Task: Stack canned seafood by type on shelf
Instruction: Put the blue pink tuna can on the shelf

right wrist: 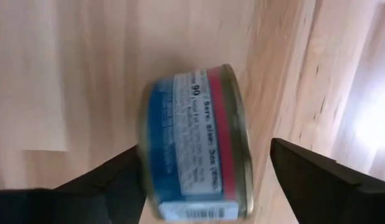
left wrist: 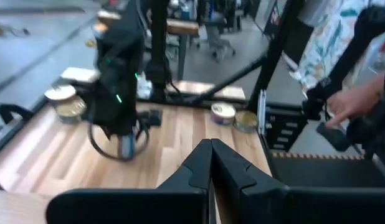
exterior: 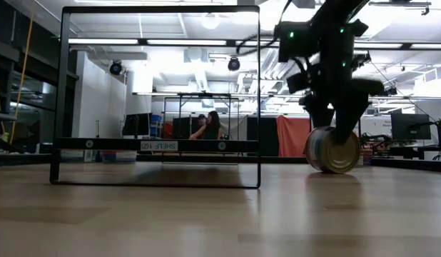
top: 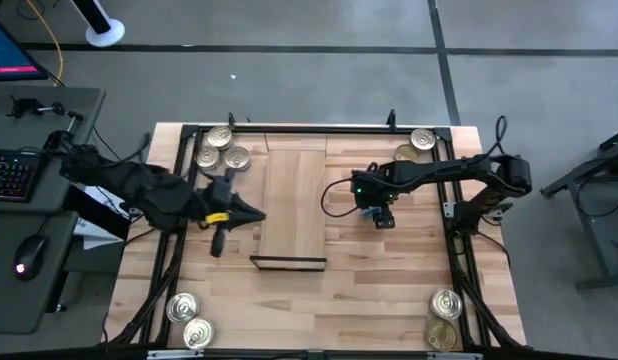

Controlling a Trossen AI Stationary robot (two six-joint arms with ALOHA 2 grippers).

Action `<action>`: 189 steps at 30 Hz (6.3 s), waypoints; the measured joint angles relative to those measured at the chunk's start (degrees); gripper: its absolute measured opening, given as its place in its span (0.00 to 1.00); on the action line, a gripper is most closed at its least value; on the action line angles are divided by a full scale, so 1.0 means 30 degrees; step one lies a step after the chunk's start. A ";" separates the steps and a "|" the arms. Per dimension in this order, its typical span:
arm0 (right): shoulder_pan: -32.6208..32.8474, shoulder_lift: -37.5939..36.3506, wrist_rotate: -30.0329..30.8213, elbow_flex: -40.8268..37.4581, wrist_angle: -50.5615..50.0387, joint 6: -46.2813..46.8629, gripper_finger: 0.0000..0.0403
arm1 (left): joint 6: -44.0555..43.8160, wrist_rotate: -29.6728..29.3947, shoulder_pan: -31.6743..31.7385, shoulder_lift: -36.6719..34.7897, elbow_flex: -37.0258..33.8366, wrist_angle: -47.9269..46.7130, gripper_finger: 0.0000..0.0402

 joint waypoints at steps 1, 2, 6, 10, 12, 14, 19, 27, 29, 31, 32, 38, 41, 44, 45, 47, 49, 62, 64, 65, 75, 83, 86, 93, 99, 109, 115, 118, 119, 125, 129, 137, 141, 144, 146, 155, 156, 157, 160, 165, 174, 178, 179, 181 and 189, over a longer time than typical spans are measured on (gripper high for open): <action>0.0000 0.0160 0.0157 -0.0007 0.0000 0.0040 0.75 | 0.0000 -0.0363 -0.0159 -0.0306 0.0000 -0.0012 0.00; 0.0000 0.0219 0.0251 -0.0013 0.0031 0.0070 0.73 | -0.0054 -0.0688 -0.0266 -0.0592 0.0000 -0.0017 0.00; 0.0168 0.0196 0.1074 0.0886 0.0243 0.1086 0.51 | -0.0464 -0.1033 -0.0358 -0.2003 0.0005 -0.0438 0.00; 0.0127 0.0101 0.1972 0.3563 0.1450 0.1712 0.42 | -0.0474 -0.1784 -0.0182 -0.3412 0.0007 -0.2343 0.00; -0.0026 0.0078 0.1911 0.4794 0.3105 0.1885 0.42 | -0.0481 -0.2698 -0.0103 -0.3997 0.0007 -0.3539 0.00; -0.0282 0.0084 0.1534 0.5565 0.5770 0.2621 0.42 | -0.0509 -0.3325 -0.0010 -0.4445 0.0007 -0.4598 0.00; -0.1585 0.1208 0.0401 0.6296 1.0899 0.7520 0.42 | -0.0636 -0.3439 0.0174 -0.4973 0.0007 -0.5804 0.00; -0.1213 0.3517 0.3399 0.6260 1.2302 0.4728 0.42 | -0.0241 -0.3476 0.0174 -0.5001 -0.0203 -0.7167 0.00; -0.0724 0.4205 0.4863 0.6260 1.2200 0.2293 0.42 | -0.0066 -0.3476 0.0174 -0.5002 -0.0400 -0.7370 0.00; -0.0257 0.4757 0.7063 0.6245 1.2376 -0.0119 0.42 | -0.0087 -0.3476 0.0174 -0.4924 -0.0408 -0.7617 0.00; -0.0088 0.5015 0.8314 0.6245 1.2699 -0.1272 0.42 | -0.0087 -0.3493 0.0174 -0.4892 -0.0408 -0.7717 0.00; 0.0255 0.6484 1.0935 0.6253 1.3666 -0.6227 0.42 | -0.0224 -0.4553 0.0174 -0.4747 -0.0408 -0.7697 0.00; 0.0332 0.7068 1.1482 0.6253 1.4174 -0.8579 0.42 | -0.0727 -0.4742 0.0174 -0.4685 -0.0408 -0.7696 0.00; 0.0350 0.7387 1.1490 0.6253 1.5490 -0.9995 0.42 | -0.1390 -0.5010 0.0174 -0.4501 -0.0408 -0.7696 0.00; 0.0350 0.7387 1.1255 0.6253 1.5811 -1.0147 0.42 | -0.1544 -0.5013 0.0174 -0.4429 -0.0408 -0.7696 0.00; 0.0350 0.7387 1.0478 0.6258 1.6113 -1.0439 0.42 | -0.1892 -0.5013 0.0174 -0.4262 -0.0408 -0.7696 0.00; 0.0350 0.7392 0.9520 0.6260 1.6142 -1.0431 0.42 | -0.2110 -0.5006 0.0174 -0.4123 -0.0408 -0.7724 0.00; 0.0401 0.7394 0.8484 0.6260 1.5135 -0.8973 0.84 | -0.2127 -0.5006 0.0174 -0.3660 -0.0408 -0.7764 0.00; 0.0503 0.7394 0.8326 0.6435 1.4268 -0.8554 0.84 | -0.2047 -0.5006 0.0174 -0.3667 -0.0408 -0.7769 0.00; 0.0552 0.7394 0.8088 0.6672 1.3712 -0.8319 0.84 | -0.1909 -0.5006 0.0174 -0.3667 -0.0408 -0.7776 0.00; 0.0542 0.7373 0.6729 1.0667 0.9331 -0.6518 0.85 | -0.0999 -0.5291 0.0174 -0.3667 -0.0408 -0.8222 0.00; -0.1450 0.6193 0.4588 1.0436 0.3215 -0.0346 0.60 | -0.1137 -0.5383 0.0174 -0.3667 -0.0408 -0.8867 0.00; -0.2529 0.4973 0.3326 0.8085 0.4695 0.1382 0.31 | -0.0908 -0.5890 0.0174 -0.3667 -0.0408 -0.9015 0.00; -0.3872 0.5046 0.2010 0.6602 0.7731 0.5686 0.03 | -0.0637 -0.6514 0.0174 -0.3667 -0.0408 -0.9007 0.00; -0.4040 0.5972 0.1602 0.6588 0.8460 0.6940 0.00 | -0.0768 -0.6514 0.0174 -0.3667 -0.0408 -0.8971 0.00; -0.3873 0.6451 0.0860 0.6595 0.9376 0.7866 0.00 | -0.0995 -0.6514 0.0174 -0.3667 -0.0408 -0.9357 0.00; -0.3708 0.6557 0.0872 0.6595 1.1104 0.8556 0.00 | -0.1640 -0.6516 0.0170 -0.3667 -0.0408 -1.0536 0.00; -0.3761 0.6557 0.0859 0.6595 1.1571 0.8551 0.00 | -0.1647 -0.6460 0.0168 -0.3667 -0.0408 -1.1003 0.00; -0.3796 0.6557 0.0859 0.6602 1.1537 0.8544 0.00 | -0.1647 -0.6448 0.0166 -0.3667 -0.0408 -1.1158 0.00; -0.4173 0.5090 0.1374 0.6602 0.9970 0.8049 0.00 | -0.7343 -0.7276 0.1228 -0.3503 -0.0393 -1.5426 0.00; -0.4430 0.3265 0.1362 0.6602 0.9258 0.7917 0.00 | -1.0696 -0.5784 0.4676 -0.2550 -0.0435 -1.9557 0.00; -0.4765 -0.0149 0.1184 0.6602 0.8617 0.9044 0.00 | -0.4807 0.1342 1.2938 -0.1459 -0.6027 -1.2006 0.00; -0.4693 -0.1439 0.0192 0.6602 0.8231 0.9829 0.00 | -0.4604 0.1704 1.6973 -0.0302 -0.8511 -0.9507 0.00; -0.4493 -0.1966 -0.0052 0.6610 0.8020 1.0445 0.00 | -0.3738 0.2426 1.9424 0.0602 -0.9630 -0.6546 0.00; -0.4283 -0.2167 -0.0052 0.6610 0.8022 1.0612 0.00 | -0.3102 0.3804 2.0825 0.1306 -1.0233 -0.4279 0.00; -0.3291 -0.2303 0.0226 0.6610 0.7730 1.1050 0.00 | -0.2468 0.4666 2.3320 0.5580 -1.0520 -0.0242 0.00; -0.3203 -0.2303 0.0321 0.6610 0.7729 1.1062 0.00 | -0.2451 0.4512 2.3313 0.5910 -1.0520 -0.0017 0.00; -0.3132 -0.2303 0.0394 0.6610 0.7731 1.1103 0.00 | -0.2441 0.4388 2.3313 0.6209 -1.0520 0.0072 0.00; -0.2960 -0.2303 0.0466 0.6610 0.7739 1.1108 0.00 | -0.2447 0.4005 2.3269 0.6817 -1.0449 0.0212 0.00; -0.2827 -0.2303 0.0466 0.6610 0.7674 1.1079 0.00 | -0.2210 0.3835 2.2866 0.6853 -1.0440 -0.0052 0.00; -0.2827 -0.2296 0.0421 0.6610 0.4514 1.0942 0.00 | -0.2217 0.3895 2.0751 0.6411 -1.0426 -0.5420 0.00; -0.2724 -0.2296 -0.0333 0.6607 0.3014 1.0889 0.00 | -0.3264 0.4182 1.8787 0.6328 -1.0426 -0.7073 0.00; -0.2611 -0.2296 -0.0460 0.6591 0.2646 1.0876 0.00 | -0.3568 0.4293 1.8217 0.6270 -1.0433 -0.7477 0.00; -0.2282 -0.2292 -0.0661 0.6544 0.1906 1.0632 0.00 | -0.4331 0.4569 1.7074 0.6105 -1.0474 -0.8185 0.00; -0.0542 -0.2288 -0.0740 0.6519 -0.0139 1.0540 0.00 | -0.8125 0.6622 1.2118 0.5021 -1.0631 -1.1064 0.00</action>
